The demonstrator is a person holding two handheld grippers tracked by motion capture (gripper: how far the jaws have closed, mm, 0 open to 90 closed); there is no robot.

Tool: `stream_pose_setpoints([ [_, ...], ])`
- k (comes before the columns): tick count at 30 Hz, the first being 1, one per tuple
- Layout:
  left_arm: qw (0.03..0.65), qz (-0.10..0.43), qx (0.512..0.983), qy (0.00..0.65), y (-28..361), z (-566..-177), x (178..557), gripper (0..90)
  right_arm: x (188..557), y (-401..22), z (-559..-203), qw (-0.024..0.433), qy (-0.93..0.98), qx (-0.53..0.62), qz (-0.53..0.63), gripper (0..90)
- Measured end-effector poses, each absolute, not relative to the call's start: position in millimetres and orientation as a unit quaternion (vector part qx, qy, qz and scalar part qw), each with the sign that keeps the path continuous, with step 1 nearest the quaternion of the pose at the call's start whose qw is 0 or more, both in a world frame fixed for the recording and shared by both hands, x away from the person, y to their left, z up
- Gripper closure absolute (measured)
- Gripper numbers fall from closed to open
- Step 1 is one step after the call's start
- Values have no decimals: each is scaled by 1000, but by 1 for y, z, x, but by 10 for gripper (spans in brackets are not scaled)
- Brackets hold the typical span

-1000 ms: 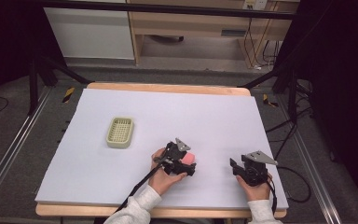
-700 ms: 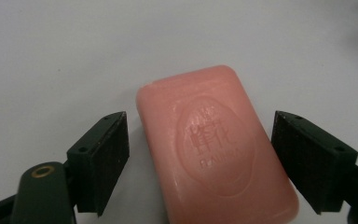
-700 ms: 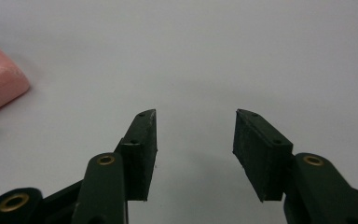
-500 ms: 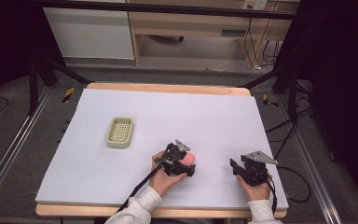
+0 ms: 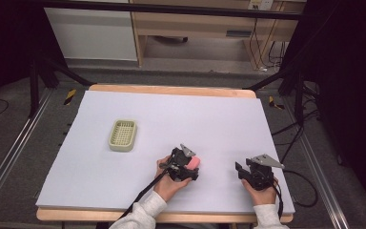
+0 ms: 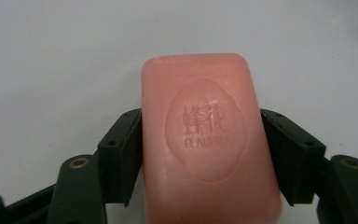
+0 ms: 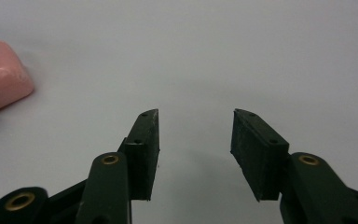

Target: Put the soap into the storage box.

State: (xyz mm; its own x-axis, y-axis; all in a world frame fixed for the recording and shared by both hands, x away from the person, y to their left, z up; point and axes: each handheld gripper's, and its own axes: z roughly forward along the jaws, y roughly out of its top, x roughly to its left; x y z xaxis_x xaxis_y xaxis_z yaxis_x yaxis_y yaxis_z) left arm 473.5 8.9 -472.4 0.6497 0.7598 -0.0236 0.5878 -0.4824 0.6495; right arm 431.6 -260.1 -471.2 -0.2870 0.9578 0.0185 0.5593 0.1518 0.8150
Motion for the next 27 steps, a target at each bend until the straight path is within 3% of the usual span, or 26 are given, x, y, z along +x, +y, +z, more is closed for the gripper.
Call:
stream_pose_setpoints([
  [27, 322, 118, 856, 387, 15, -468, 475, 374, 431, -262, -472, 268, 711, 532, 374, 525],
])
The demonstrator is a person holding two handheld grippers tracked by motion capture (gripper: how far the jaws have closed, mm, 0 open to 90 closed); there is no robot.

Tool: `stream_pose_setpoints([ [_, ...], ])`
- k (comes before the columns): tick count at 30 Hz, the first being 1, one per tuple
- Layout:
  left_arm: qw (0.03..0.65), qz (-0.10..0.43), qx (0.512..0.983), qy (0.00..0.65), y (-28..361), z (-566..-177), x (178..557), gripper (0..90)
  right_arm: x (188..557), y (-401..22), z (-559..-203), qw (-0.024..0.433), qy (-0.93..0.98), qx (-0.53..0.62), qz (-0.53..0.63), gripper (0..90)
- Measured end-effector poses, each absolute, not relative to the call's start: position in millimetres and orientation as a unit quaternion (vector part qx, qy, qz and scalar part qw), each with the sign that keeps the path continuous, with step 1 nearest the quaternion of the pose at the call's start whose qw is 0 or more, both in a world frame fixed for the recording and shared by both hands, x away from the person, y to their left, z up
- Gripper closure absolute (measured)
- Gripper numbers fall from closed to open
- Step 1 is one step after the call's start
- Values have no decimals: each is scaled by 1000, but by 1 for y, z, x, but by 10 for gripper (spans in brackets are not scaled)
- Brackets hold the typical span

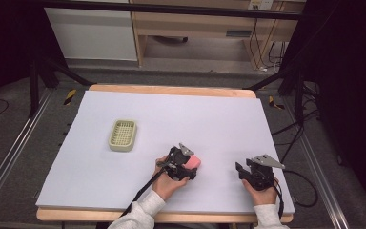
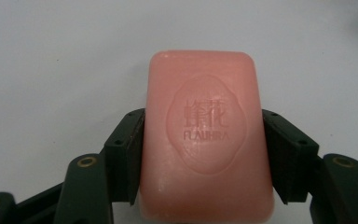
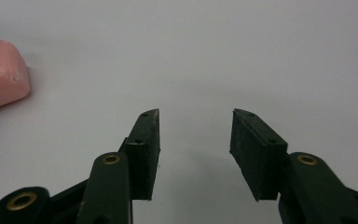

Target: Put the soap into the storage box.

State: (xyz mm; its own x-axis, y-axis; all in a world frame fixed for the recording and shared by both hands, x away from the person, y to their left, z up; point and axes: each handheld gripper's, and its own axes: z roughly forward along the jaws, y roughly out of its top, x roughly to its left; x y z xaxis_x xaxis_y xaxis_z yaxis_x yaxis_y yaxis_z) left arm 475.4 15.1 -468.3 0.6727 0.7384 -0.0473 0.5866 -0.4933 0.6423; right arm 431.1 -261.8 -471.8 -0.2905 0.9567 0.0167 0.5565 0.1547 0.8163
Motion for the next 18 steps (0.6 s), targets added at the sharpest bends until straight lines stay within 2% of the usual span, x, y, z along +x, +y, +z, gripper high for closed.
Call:
stream_pose_setpoints([
  [18, 342, 120, 849, 384, 39, -445, 471, 374, 431, -261, -472, 271, 709, 532, 376, 490],
])
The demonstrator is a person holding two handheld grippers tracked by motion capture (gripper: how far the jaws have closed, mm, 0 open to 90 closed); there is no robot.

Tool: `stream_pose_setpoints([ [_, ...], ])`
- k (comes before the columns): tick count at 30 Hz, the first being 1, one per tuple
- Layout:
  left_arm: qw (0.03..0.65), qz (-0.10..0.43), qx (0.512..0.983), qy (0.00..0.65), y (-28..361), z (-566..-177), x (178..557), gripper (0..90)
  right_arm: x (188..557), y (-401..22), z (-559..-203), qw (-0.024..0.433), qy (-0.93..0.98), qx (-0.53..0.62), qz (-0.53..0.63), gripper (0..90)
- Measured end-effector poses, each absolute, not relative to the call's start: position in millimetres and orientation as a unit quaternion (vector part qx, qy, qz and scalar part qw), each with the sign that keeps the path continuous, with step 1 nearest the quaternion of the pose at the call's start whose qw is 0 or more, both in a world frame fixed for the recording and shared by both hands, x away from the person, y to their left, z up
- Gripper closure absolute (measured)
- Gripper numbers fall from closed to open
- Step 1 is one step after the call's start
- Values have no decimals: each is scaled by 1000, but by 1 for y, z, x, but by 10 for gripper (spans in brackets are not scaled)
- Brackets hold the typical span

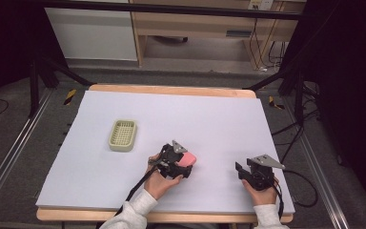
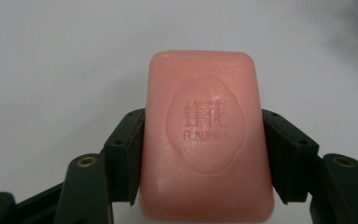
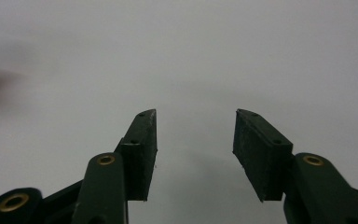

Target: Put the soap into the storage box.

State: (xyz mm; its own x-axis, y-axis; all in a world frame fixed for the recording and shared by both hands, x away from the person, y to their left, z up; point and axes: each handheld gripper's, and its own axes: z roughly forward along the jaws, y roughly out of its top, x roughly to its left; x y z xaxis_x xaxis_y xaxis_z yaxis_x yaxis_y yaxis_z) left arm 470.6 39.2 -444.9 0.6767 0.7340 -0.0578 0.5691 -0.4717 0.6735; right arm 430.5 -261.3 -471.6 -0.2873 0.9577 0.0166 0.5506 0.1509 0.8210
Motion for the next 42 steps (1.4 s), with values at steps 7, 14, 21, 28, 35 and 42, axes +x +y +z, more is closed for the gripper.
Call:
stream_pose_setpoints([
  [7, 347, 124, 847, 384, 50, -437, 469, 374, 431, -262, -472, 269, 706, 534, 379, 448],
  [14, 350, 126, 845, 384, 59, -430, 468, 374, 431, -262, -472, 270, 707, 533, 378, 433],
  [21, 353, 128, 843, 386, 71, -422, 469, 374, 430, -261, -472, 275, 708, 533, 374, 428],
  [28, 354, 135, 838, 392, 84, -416, 470, 374, 430, -261, -472, 275, 707, 533, 374, 429],
  [35, 357, 139, 831, 402, 105, -412, 471, 374, 430, -261, -472, 275, 708, 532, 374, 434],
  [42, 360, 143, 824, 413, 117, -410, 472, 374, 430, -260, -473, 274, 708, 533, 373, 436],
])
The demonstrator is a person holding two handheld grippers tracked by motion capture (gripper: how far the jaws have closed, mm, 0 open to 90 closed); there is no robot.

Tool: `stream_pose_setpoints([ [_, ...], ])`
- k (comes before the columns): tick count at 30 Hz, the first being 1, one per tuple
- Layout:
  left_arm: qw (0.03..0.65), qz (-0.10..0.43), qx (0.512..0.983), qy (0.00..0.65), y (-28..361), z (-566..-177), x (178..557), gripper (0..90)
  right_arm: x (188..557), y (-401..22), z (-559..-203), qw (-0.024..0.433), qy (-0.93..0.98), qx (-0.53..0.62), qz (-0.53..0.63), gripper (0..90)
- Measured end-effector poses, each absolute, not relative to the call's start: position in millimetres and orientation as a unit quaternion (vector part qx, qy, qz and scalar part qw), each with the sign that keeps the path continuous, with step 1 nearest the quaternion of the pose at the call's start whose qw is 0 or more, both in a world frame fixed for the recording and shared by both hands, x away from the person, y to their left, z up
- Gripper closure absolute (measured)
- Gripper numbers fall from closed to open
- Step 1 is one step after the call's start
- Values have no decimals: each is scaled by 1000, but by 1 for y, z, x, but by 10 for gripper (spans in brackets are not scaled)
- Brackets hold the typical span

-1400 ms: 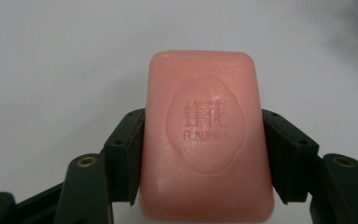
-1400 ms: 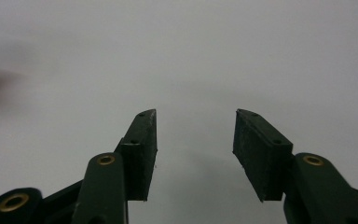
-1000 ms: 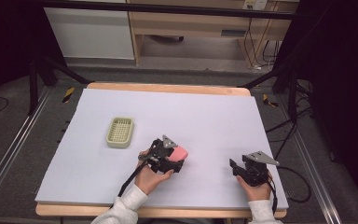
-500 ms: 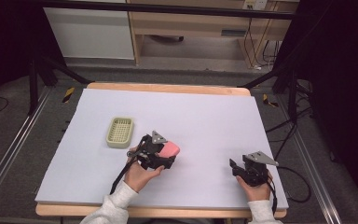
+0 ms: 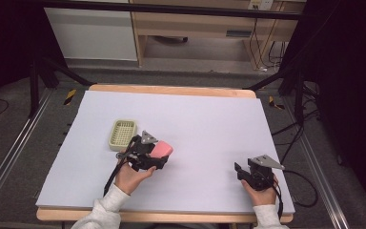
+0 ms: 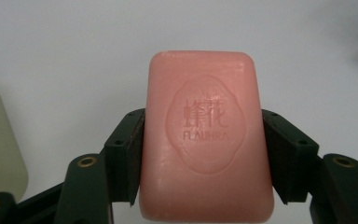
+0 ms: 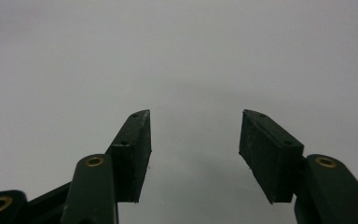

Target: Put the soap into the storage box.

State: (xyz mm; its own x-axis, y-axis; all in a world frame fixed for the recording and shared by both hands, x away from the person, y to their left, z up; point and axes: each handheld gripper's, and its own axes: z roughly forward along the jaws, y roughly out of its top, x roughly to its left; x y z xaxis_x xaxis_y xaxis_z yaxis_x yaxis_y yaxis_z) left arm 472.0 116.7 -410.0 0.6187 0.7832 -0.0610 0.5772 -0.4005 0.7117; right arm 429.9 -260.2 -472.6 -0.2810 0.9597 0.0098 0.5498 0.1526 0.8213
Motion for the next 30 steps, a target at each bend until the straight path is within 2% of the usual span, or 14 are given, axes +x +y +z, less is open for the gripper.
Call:
stream_pose_setpoints([
  [30, 373, 172, 782, 468, 181, -396, 487, 374, 431, -259, -473, 273, 711, 532, 371, 437],
])
